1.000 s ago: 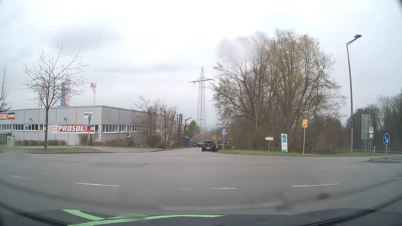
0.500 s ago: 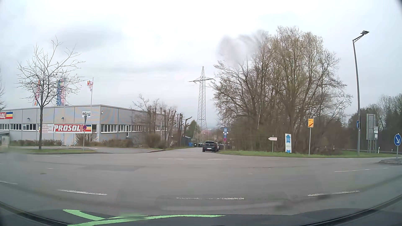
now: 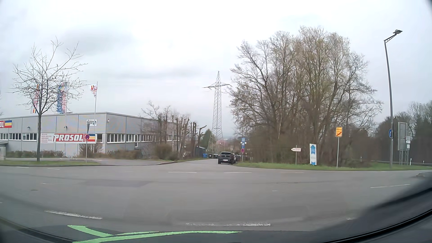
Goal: Follow the waypoints while adhering to traffic rules and regulations
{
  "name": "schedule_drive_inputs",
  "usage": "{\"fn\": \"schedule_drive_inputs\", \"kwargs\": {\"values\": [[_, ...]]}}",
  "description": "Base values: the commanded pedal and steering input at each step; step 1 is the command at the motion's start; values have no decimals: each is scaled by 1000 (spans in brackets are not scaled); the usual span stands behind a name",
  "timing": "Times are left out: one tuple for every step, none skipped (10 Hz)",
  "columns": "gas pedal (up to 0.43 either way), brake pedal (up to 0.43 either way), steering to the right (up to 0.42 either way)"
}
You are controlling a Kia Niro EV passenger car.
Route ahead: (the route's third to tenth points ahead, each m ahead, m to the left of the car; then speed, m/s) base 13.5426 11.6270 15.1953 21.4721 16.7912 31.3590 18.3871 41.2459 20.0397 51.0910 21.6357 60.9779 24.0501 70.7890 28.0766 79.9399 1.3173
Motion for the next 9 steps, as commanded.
{"fn": "schedule_drive_inputs", "kwargs": {"values": [[0,146,-7],[0,146,-7],[0,146,-8],[0,146,-7],[0,152,-8],[0,152,-7],[0,159,-8],[0,171,-7],[0,165,-7]]}}
